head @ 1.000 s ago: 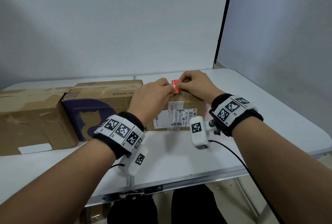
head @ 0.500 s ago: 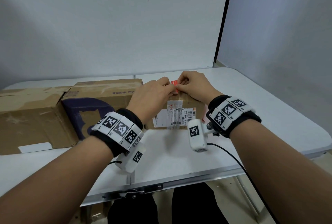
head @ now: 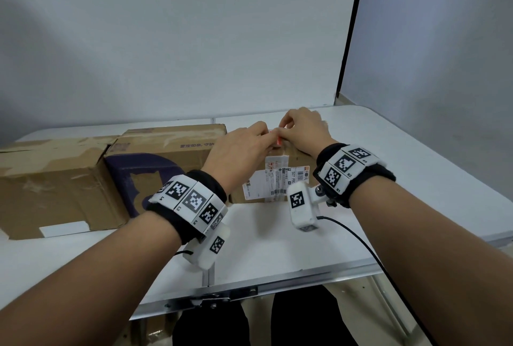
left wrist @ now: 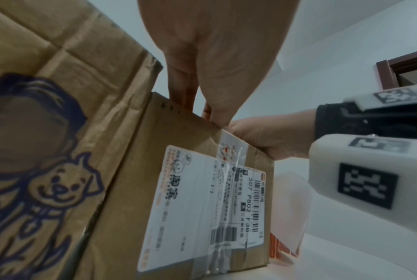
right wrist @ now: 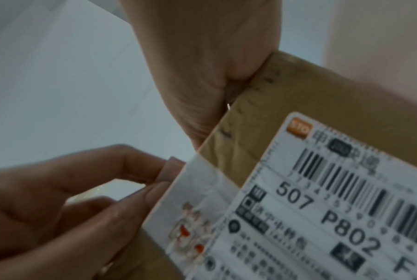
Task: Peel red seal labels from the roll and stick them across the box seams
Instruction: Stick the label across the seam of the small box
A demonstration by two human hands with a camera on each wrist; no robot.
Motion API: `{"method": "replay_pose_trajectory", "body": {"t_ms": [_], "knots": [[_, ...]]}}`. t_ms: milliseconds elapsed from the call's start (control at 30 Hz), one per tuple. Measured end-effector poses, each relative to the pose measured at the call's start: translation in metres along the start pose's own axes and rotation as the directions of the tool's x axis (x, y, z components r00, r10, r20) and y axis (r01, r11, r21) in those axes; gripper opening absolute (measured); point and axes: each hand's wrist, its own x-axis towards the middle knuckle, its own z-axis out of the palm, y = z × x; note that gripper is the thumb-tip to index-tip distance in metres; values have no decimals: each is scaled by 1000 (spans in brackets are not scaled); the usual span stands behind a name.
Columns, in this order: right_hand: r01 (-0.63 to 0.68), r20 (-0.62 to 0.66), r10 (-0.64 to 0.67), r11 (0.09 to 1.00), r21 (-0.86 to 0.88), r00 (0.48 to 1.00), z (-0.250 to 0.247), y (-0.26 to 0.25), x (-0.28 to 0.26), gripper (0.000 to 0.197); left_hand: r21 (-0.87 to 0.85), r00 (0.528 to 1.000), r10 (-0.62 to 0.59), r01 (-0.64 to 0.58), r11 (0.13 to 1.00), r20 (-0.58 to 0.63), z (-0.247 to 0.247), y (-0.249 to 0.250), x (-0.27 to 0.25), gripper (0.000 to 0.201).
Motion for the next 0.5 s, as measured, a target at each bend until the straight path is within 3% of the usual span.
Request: {"method": "replay_pose_trajectory", "body": {"t_ms": [200, 267, 367, 433, 500], "knots": [[-80, -8, 80, 996, -43, 997, 3, 5, -1, 26, 0, 999, 15, -15, 1000, 37, -4, 0, -1, 22], [-74, -17, 73, 996, -50, 997, 3, 4, -1, 24, -100, 999, 16, -11, 995, 51, -8, -3, -1, 24], [-70, -15, 69, 995, -65, 997, 4, 5, -2, 25, -327, 988, -112, 141, 934, 105, -17, -12, 9, 30], [-69, -15, 68, 994, -81, 998, 4, 4, -3, 27, -295, 979, -129, 172, 940, 161, -20, -15, 19, 35], [-70, -12, 69, 993, -93, 998, 4, 3, -4, 27, -196, 975, -59, 102, 975, 216, -21, -12, 27, 39]]}}
